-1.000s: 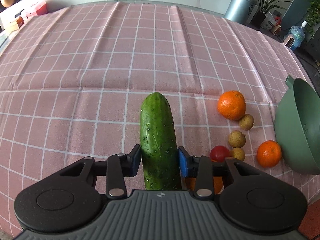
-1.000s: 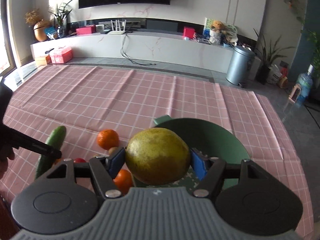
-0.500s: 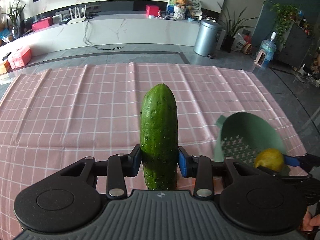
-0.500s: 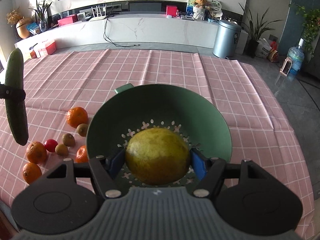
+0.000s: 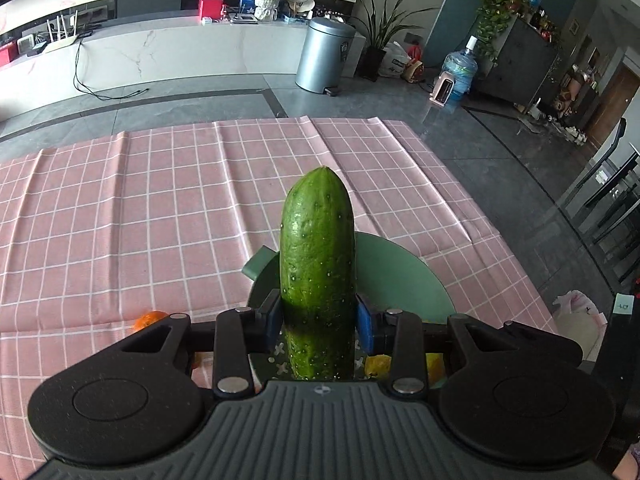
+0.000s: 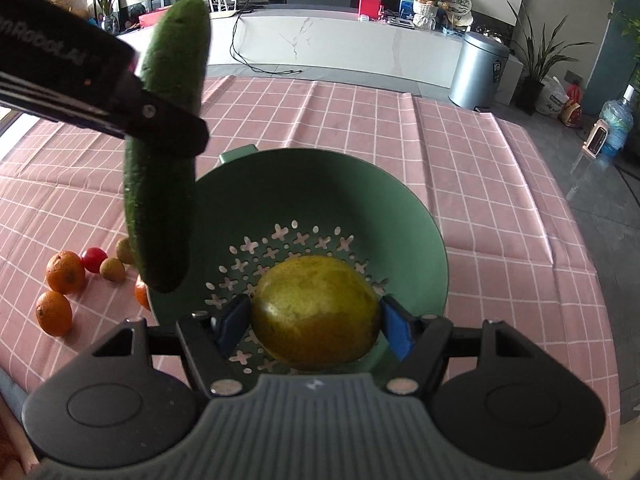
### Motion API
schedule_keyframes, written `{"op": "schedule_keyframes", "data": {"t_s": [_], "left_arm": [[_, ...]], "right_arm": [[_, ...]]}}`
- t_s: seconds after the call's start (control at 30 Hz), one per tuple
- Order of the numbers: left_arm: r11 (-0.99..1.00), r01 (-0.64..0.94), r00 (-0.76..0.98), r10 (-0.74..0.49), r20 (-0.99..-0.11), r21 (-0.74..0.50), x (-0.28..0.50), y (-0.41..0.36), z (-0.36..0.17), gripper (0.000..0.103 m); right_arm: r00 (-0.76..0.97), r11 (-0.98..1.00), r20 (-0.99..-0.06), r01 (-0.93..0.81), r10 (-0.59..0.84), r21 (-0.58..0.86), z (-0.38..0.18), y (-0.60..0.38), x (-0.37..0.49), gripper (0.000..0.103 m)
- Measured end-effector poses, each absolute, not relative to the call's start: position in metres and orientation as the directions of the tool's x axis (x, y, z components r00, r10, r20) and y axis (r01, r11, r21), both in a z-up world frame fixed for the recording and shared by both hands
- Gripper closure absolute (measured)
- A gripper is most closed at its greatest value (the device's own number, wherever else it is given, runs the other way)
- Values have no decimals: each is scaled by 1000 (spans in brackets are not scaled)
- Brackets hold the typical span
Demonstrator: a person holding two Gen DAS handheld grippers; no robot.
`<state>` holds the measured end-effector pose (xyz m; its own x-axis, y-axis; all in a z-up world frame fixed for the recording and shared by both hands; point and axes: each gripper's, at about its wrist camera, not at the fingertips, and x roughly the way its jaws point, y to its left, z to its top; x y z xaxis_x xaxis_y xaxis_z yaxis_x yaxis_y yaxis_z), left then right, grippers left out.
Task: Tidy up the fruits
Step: 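Lower the pear into the green colander with the right gripper while the left gripper grasps the cucumber, then lower the cucumber into the colander with the left gripper while the right gripper releases the pear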
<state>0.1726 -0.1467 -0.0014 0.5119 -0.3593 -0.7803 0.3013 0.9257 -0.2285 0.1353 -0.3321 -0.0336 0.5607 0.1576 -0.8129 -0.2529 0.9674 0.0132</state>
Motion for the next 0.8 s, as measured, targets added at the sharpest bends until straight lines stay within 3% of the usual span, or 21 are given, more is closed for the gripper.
{"op": "schedule_keyframes", "data": {"t_s": [0.8], "left_arm": [[946,298,394,-242,-887,-125,197,-175,-62,59]], "right_arm": [[440,936,-877,-352,192,28,-59,-331,156,36]]}}
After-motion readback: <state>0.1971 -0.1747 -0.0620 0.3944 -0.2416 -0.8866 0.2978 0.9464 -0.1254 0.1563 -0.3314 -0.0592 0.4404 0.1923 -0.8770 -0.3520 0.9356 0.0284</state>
